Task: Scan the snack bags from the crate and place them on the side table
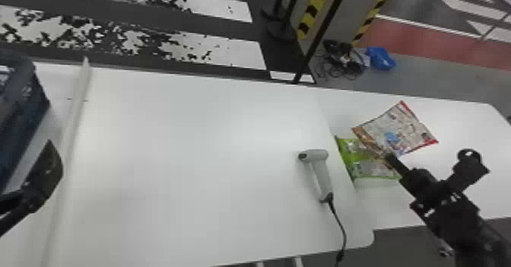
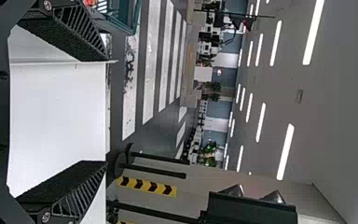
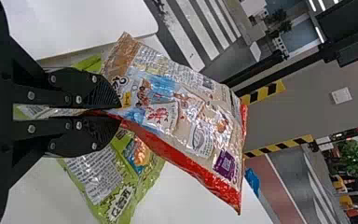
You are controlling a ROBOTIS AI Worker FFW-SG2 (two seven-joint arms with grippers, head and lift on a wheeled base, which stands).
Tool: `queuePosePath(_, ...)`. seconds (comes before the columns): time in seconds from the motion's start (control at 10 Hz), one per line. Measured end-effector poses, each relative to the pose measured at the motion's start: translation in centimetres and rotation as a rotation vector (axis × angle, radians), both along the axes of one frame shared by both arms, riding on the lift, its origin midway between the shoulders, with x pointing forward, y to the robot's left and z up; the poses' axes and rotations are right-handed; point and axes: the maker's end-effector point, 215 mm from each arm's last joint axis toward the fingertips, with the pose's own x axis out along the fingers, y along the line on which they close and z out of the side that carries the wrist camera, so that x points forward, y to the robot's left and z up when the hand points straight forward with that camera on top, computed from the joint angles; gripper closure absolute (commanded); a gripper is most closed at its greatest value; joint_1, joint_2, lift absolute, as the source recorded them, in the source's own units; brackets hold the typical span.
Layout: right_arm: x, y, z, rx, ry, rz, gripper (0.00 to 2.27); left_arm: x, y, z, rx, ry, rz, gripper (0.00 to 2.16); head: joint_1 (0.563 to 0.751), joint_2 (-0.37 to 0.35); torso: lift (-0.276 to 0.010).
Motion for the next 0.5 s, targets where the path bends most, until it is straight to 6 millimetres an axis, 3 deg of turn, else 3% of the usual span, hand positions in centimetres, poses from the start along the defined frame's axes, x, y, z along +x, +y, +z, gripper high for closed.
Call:
queuePosePath(0.2, 0.0, -0.7, -0.4, -0.04, 0.02, -0.022, 0.06, -0.2, -0.1, 0.2, -0.001, -0.003, -0.002, 0.09, 0.695, -0.35, -0.094)
queuePosePath(0.4, -0.3, -0.8, 2.2, -0.123, -0.034, -0.036, 0.06, -0.3, -0.1, 0.6, 0.0, -0.008, -0.003, 0.09, 0.695, -0.35, -0.094)
queuePosePath(0.5, -0.4, 0.6, 4.2, -0.164, -0.072, -0.011, 0.06, -0.3, -0.1, 0.7, 0.0, -0.01, -0.003, 0.09, 0.695, -0.35, -0.094)
